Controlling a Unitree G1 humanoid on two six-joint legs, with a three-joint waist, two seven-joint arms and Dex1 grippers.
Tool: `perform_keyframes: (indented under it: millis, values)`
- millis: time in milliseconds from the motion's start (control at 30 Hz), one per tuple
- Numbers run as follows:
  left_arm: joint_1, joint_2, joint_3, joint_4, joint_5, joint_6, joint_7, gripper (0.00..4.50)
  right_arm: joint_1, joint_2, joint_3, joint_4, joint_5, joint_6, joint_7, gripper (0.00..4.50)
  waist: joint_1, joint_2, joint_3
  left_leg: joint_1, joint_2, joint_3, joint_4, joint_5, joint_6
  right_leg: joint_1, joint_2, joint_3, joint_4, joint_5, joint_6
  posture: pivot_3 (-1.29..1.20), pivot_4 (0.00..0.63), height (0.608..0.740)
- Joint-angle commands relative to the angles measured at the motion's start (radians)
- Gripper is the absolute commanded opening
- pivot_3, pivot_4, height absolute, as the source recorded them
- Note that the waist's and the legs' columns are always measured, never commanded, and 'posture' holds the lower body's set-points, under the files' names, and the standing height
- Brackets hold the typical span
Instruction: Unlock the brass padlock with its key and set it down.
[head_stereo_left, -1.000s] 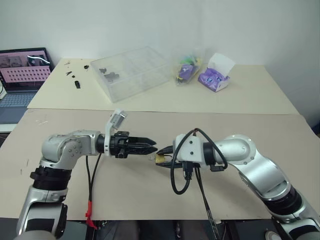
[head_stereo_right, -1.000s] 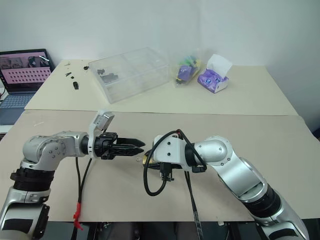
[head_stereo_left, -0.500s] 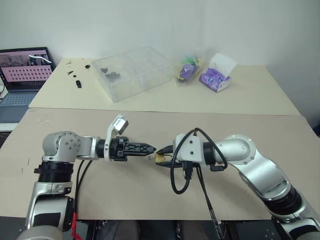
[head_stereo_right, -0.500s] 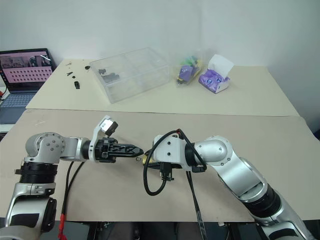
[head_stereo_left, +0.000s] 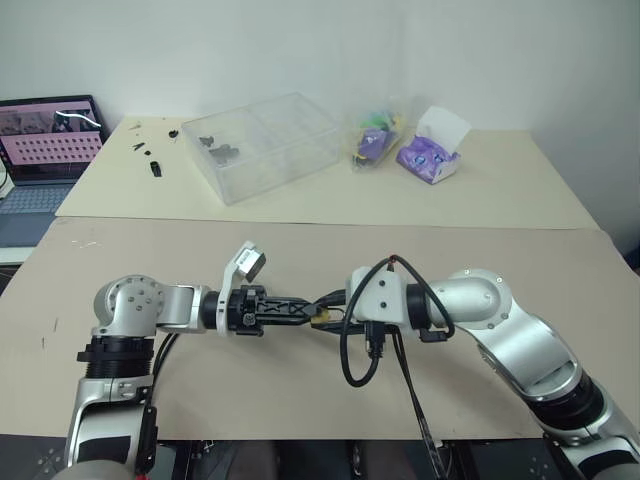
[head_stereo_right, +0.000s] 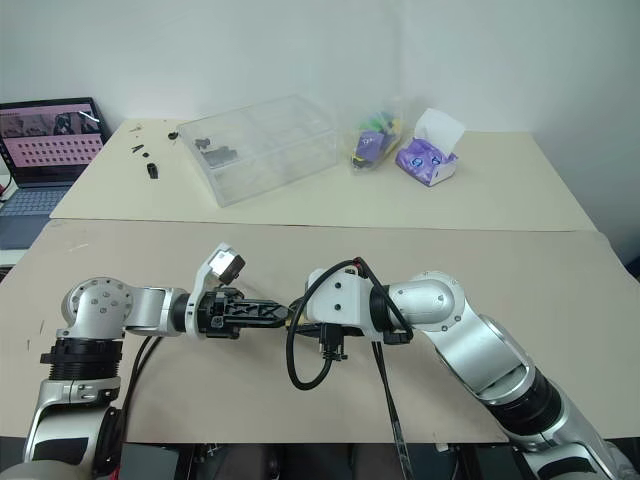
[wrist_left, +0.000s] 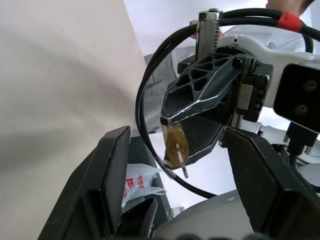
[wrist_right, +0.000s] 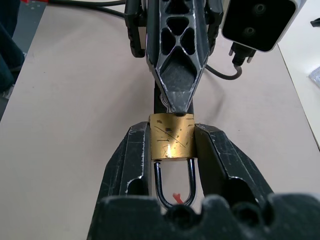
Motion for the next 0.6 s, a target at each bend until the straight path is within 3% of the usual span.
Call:
perform_keyframes:
  millis: [33, 333, 433, 600]
  values:
    - [-0.006, -0.015, 0.026, -0.021, -0.034, 0.004, 0.036, 3.14, -0.014, 0.000, -0.009, -0.030, -0.001, -0.013, -0.009, 0.91, 0.000, 0.000, 0.000, 0.000, 0.000, 0.000, 0.000, 0.000, 0.000, 0.000, 0.000, 0.000, 0.000, 0.000, 0.000, 0.00, 0.150, 0.740]
    - [-0.003, -0.046, 0.050, -0.011, -0.058, 0.004, 0.106, 3.14, -0.019, 0.000, -0.007, -0.025, -0.004, -0.018, -0.009, 0.91, 0.000, 0.000, 0.000, 0.000, 0.000, 0.000, 0.000, 0.000, 0.000, 0.000, 0.000, 0.000, 0.000, 0.000, 0.000, 0.00, 0.150, 0.740]
    - [0.003, -0.047, 0.046, -0.021, -0.080, 0.004, 0.119, 2.43, -0.020, 0.001, -0.007, -0.023, -0.005, -0.019, -0.009, 0.91, 0.000, 0.000, 0.000, 0.000, 0.000, 0.000, 0.000, 0.000, 0.000, 0.000, 0.000, 0.000, 0.000, 0.000, 0.000, 0.00, 0.150, 0.740]
    - [0.012, -0.037, 0.044, -0.023, -0.117, 0.004, 0.142, 0.65, -0.019, 0.001, -0.006, -0.022, -0.006, -0.022, -0.009, 0.91, 0.000, 0.000, 0.000, 0.000, 0.000, 0.000, 0.000, 0.000, 0.000, 0.000, 0.000, 0.000, 0.000, 0.000, 0.000, 0.00, 0.150, 0.740]
